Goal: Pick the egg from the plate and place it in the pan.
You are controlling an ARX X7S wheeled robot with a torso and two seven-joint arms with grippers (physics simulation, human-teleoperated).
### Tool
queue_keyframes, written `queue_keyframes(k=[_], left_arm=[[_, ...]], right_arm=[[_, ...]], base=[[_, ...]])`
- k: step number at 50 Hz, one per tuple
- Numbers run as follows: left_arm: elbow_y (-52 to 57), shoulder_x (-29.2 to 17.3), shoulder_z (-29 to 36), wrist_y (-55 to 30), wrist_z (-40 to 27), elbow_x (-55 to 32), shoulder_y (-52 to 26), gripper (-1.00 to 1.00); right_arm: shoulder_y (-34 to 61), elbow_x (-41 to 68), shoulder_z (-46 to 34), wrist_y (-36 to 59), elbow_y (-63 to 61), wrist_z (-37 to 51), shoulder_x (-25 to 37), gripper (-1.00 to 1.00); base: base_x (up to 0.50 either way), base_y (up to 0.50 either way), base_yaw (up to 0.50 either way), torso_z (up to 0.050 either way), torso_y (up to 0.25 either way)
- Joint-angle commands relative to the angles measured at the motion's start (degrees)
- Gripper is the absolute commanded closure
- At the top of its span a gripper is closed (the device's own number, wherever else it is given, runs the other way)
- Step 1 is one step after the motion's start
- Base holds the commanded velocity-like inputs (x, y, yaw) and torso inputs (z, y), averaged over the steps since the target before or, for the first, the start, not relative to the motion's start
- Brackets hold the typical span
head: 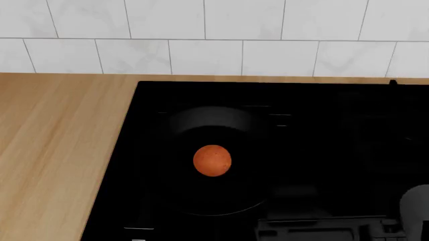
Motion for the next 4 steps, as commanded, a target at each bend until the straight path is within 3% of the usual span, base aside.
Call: queue_keyframes(k=[1,4], left_arm=[[0.0,-3.43,-0.58,0.63,0.0,-0.23,1.54,-1.0],[0.0,-4.57,-1.03,0.69,0.0,-0.27,2.58,-1.0]], right_arm=[[10.24,-7.12,-20.21,-8.69,-0.21,3.25,-1.22,-1.0],[10.23,-7.38,-20.54,-8.94,-0.21,3.42,-1.4,-1.0]], base=[[0.0,0.0,0.0,0.0,0.0],[0.0,0.0,0.0,0.0,0.0]])
